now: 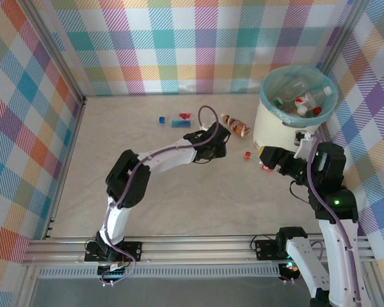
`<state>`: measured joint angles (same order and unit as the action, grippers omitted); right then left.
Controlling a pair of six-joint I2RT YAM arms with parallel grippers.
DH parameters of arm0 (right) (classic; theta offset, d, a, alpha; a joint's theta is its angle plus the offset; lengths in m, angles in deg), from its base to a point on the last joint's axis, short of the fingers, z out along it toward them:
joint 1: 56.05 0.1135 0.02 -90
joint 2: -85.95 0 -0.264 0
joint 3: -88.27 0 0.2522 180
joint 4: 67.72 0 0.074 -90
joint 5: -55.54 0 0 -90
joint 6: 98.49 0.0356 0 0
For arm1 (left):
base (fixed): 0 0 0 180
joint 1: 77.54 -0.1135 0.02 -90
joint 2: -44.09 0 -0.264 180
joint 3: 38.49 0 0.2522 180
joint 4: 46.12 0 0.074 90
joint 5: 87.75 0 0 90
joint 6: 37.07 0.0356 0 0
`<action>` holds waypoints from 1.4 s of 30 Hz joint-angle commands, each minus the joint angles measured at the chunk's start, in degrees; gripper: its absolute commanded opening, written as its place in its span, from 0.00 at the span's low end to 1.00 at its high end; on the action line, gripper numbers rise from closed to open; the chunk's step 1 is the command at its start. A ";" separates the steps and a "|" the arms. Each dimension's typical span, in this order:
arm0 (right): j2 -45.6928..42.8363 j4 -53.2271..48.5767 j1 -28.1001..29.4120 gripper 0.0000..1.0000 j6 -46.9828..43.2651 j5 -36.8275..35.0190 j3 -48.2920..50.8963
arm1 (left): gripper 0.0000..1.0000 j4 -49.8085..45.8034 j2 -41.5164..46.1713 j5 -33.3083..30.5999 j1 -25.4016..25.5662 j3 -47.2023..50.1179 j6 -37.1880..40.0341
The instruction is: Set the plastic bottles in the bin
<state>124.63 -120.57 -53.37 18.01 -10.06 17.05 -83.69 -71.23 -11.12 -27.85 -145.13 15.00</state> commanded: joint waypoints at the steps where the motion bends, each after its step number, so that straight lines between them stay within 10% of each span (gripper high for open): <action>1: 0.85 3.46 0.33 0.75 1.85 2.50 -1.89 | 0.00 3.77 7.15 -8.95 3.29 3.13 6.27; 8: 3.49 8.48 0.73 0.76 2.93 9.37 -4.06 | 0.00 22.45 19.47 -19.30 10.51 17.91 20.46; 15: 3.84 14.04 1.33 0.78 3.23 15.59 -5.13 | 0.00 37.93 29.97 -13.61 13.51 31.79 29.89; 24: 5.27 26.84 3.21 0.82 9.44 20.50 -4.86 | 0.00 35.70 41.60 -5.30 15.17 37.21 34.07; 42: 12.46 19.00 21.32 0.91 -0.44 6.24 -9.47 | 0.00 29.36 47.02 10.41 15.87 36.84 36.79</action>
<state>135.53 -100.11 -34.14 20.41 -2.94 9.12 -55.67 -26.08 -6.92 -13.33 -108.11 49.14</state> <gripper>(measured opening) 0.907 0.401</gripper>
